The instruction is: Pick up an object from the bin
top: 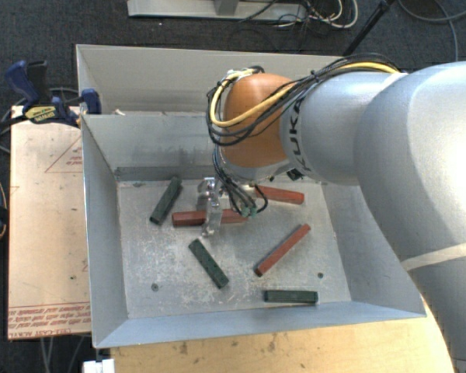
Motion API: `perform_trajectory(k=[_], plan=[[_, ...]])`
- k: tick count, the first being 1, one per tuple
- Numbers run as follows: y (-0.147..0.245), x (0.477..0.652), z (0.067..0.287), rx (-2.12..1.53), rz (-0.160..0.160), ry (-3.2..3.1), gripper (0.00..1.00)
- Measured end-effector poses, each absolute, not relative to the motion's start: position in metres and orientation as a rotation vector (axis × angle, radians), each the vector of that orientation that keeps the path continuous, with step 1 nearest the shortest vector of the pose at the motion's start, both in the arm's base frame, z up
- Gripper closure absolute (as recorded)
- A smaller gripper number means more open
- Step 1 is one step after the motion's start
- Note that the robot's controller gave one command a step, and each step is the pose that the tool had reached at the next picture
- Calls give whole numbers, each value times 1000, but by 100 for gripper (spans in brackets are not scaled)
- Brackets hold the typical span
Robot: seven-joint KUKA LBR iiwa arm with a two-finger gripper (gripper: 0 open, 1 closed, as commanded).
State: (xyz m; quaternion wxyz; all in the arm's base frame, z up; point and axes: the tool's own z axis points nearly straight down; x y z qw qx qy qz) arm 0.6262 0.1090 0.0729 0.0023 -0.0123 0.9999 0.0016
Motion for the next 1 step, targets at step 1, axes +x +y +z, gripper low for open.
perform_trajectory(k=[1], plan=[[109,626,79,-38,3,3140,100]])
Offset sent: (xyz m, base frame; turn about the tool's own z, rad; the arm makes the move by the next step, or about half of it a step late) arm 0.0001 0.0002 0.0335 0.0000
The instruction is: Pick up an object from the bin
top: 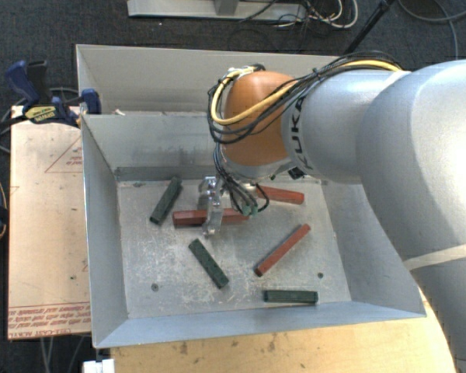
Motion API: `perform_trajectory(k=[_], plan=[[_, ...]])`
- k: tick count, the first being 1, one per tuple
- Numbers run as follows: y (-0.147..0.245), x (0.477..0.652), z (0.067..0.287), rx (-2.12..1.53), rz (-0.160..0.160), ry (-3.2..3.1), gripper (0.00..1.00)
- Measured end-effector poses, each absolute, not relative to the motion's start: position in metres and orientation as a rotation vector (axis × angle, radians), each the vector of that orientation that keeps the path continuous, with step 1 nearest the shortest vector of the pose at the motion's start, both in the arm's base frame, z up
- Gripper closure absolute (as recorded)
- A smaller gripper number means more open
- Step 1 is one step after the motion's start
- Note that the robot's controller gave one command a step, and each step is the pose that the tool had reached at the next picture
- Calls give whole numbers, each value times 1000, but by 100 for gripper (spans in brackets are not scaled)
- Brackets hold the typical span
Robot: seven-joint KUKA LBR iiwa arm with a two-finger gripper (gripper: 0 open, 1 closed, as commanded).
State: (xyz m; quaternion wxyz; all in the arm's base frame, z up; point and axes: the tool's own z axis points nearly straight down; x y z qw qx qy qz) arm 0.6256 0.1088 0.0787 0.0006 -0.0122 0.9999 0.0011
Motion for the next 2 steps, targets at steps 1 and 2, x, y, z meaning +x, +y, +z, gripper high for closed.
perform_trajectory(k=[1,2], plan=[[109,626,87,-38,3,3141,100],[109,626,96,-38,3,3140,100]])
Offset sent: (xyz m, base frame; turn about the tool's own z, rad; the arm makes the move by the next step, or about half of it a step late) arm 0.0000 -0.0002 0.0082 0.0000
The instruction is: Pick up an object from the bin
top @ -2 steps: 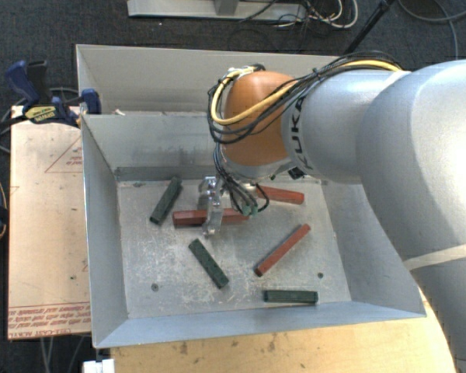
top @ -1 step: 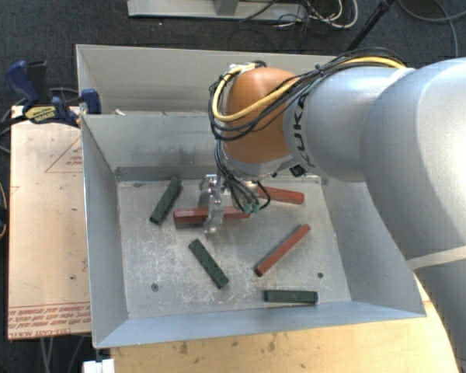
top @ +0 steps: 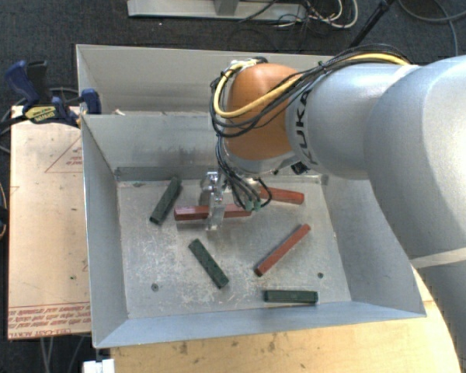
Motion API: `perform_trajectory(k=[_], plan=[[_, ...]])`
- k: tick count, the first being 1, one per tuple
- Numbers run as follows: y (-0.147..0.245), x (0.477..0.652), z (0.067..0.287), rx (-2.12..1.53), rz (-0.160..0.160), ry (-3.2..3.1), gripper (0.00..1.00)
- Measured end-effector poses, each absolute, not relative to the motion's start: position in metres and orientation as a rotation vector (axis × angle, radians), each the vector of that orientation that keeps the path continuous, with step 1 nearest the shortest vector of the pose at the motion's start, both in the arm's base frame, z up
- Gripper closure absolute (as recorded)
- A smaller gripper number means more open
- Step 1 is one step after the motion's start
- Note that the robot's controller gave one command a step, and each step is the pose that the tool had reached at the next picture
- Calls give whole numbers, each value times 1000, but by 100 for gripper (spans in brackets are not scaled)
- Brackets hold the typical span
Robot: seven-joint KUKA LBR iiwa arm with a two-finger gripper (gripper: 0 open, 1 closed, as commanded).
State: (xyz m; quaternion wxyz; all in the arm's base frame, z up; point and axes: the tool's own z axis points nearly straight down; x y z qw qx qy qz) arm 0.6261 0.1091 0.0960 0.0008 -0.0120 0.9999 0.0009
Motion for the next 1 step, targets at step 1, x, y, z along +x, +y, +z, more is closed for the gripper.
perform_trajectory(k=[1], plan=[[109,625,106,-37,2,3144,100]])
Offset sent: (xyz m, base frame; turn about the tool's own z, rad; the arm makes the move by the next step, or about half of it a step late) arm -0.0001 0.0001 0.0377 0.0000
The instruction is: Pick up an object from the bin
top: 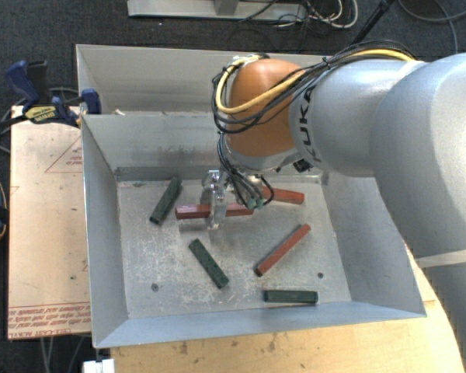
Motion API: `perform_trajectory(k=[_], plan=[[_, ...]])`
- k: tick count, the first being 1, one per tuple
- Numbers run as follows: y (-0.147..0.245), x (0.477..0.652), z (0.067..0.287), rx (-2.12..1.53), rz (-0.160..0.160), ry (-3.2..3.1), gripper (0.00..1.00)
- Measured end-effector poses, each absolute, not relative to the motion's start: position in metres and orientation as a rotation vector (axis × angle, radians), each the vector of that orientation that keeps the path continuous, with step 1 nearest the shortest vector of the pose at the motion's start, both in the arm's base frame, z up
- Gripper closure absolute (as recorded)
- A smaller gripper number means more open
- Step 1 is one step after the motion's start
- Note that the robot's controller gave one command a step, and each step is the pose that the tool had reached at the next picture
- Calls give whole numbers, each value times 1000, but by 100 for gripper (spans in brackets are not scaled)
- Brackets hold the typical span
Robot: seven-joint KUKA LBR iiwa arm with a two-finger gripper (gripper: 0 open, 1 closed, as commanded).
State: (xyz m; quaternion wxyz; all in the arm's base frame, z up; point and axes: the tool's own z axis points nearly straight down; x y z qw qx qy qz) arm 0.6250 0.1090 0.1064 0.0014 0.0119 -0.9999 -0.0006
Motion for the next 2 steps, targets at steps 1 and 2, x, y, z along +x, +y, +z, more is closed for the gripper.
perform_trajectory(k=[1,2], plan=[[109,625,128,37,-2,-3138,100],[109,626,144,37,-2,-3142,100]])
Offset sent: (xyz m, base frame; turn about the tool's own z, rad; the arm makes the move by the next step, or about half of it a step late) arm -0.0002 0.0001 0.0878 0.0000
